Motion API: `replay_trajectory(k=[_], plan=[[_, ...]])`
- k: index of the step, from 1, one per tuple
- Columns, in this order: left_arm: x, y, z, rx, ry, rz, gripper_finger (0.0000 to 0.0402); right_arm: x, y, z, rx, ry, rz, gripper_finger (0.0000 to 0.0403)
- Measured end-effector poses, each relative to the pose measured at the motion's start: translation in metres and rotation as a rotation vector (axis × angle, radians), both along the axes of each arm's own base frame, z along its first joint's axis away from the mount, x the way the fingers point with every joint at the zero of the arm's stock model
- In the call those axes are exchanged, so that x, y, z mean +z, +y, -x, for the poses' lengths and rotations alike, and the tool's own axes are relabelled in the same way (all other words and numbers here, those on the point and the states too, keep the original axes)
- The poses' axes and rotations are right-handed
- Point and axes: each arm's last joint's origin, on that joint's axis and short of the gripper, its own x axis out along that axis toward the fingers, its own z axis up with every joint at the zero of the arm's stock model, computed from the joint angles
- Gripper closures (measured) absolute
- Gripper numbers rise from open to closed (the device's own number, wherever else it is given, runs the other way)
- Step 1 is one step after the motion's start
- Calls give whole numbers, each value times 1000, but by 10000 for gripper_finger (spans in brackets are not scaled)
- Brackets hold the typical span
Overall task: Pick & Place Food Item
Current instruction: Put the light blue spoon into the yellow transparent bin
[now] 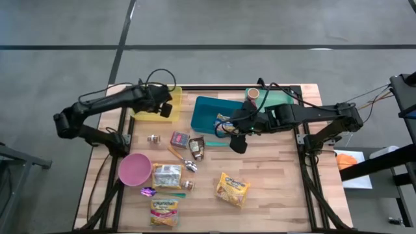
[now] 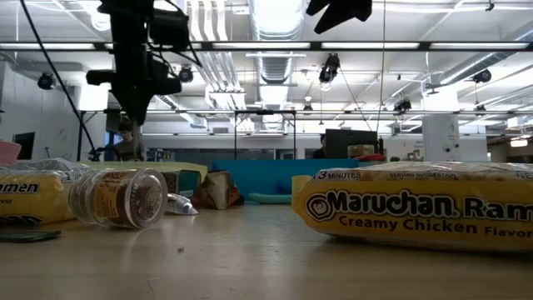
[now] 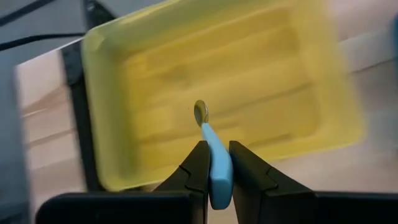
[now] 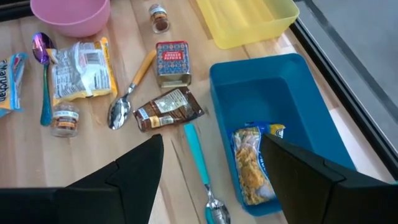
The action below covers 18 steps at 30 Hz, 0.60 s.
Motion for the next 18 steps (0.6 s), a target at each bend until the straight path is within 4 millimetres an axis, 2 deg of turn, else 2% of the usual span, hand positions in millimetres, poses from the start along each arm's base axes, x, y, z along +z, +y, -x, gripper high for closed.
replay_trajectory(k=[5, 10, 18], plan=[[-7, 6, 4, 38, 65, 39, 361, 0, 0, 0, -3, 0, -3, 137], [-14, 17, 7, 86, 58, 92, 361, 0, 0, 0, -3, 0, -3, 137], [-29, 25, -1, 73, 95, 160, 361, 0, 0, 0, -3, 0, -3, 137]])
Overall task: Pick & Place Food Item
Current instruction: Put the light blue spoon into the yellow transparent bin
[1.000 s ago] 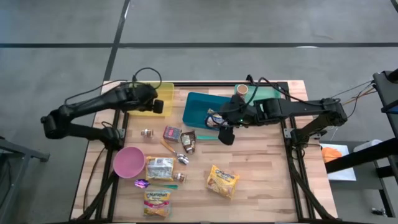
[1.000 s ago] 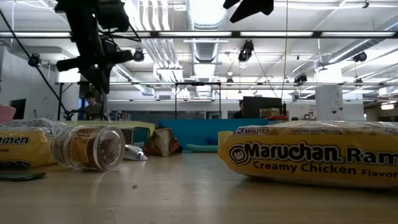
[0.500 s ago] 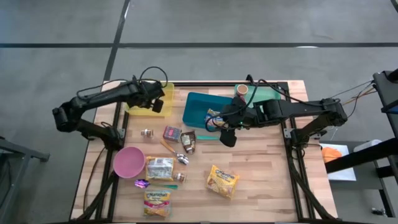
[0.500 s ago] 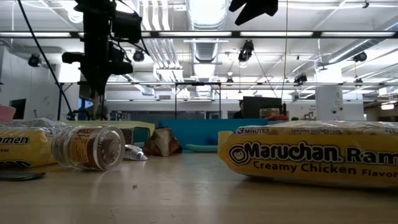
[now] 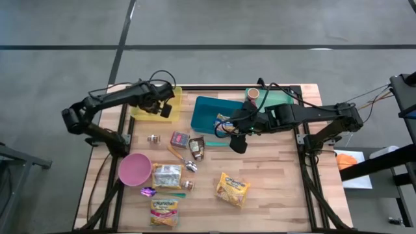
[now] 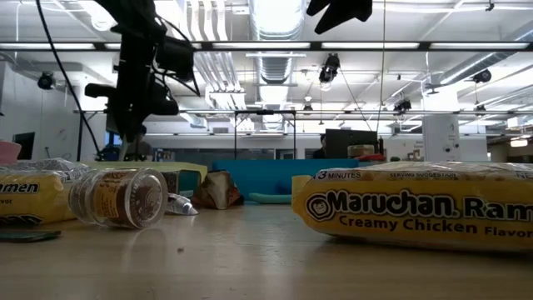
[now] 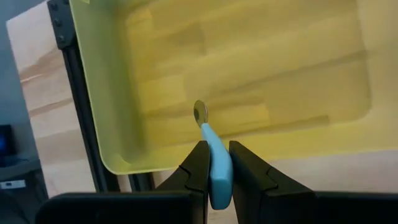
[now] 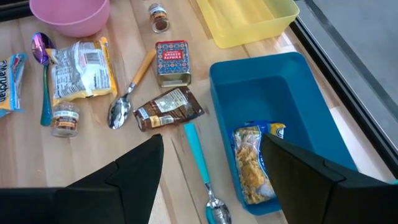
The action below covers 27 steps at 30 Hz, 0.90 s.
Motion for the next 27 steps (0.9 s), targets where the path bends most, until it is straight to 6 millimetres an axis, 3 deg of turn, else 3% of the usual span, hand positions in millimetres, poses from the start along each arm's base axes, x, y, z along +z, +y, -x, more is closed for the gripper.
replay_trajectory(k=[27], plan=[[-34, 32, -45, -124, 163, 67, 361, 0, 10, 1, 10, 0, -21, 137]])
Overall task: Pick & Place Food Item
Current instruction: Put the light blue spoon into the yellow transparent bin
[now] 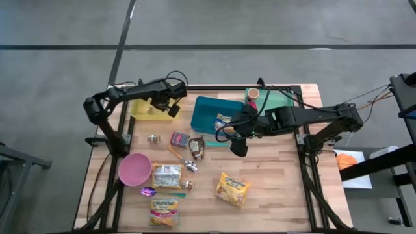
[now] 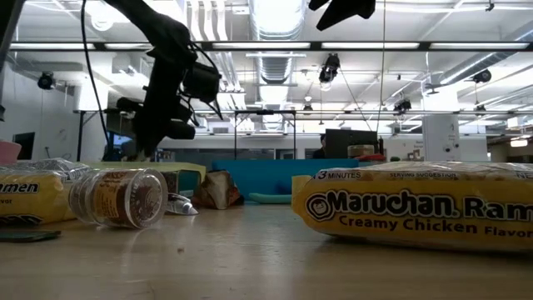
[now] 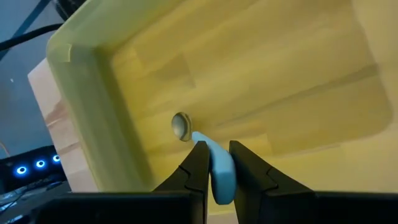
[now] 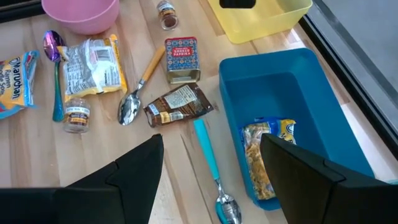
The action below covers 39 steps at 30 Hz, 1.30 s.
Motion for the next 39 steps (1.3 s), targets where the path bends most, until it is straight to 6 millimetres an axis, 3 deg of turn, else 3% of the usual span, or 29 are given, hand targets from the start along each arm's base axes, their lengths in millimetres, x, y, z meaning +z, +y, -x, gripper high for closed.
replay_trajectory(k=[15, 28, 34, 39], plan=[[-7, 0, -7, -67, -70, 177, 359, 0, 1, 0, 5, 0, 0, 137], [-8, 1, -9, -71, -83, 189, 359, 0, 6, 1, 20, -1, -1, 137], [-13, -2, -12, -48, -169, 290, 311, 0, 7, 1, 24, -1, 0, 137], [-18, -3, -12, -48, -211, 308, 301, 0, 8, 1, 24, -1, 0, 137]])
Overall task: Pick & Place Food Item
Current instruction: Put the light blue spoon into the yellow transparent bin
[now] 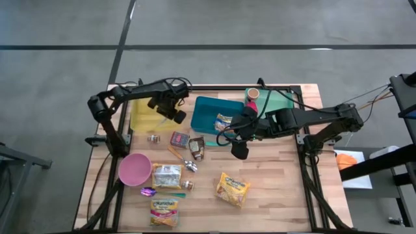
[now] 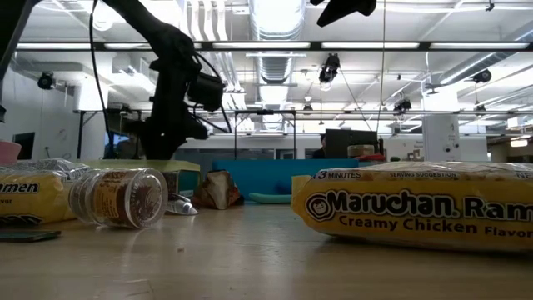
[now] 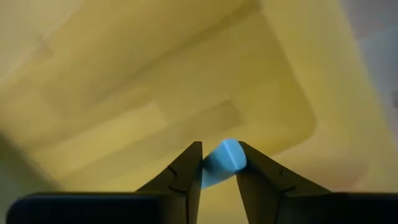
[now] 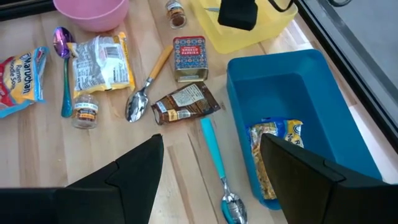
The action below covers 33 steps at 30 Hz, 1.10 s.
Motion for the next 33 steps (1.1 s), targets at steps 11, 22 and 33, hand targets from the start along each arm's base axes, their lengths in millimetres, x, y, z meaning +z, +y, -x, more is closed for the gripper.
replay_trajectory(k=[11, 22, 33], plan=[[-7, -5, 4, -39, 30, 14, 297, 0, 0, 0, 3, 1, 1, 137], [-6, -11, 0, -155, 3, 49, 296, 0, 0, 0, 4, 2, 3, 137], [-6, -13, -2, -249, -34, 101, 296, 0, 0, 0, 2, 2, 1, 137]])
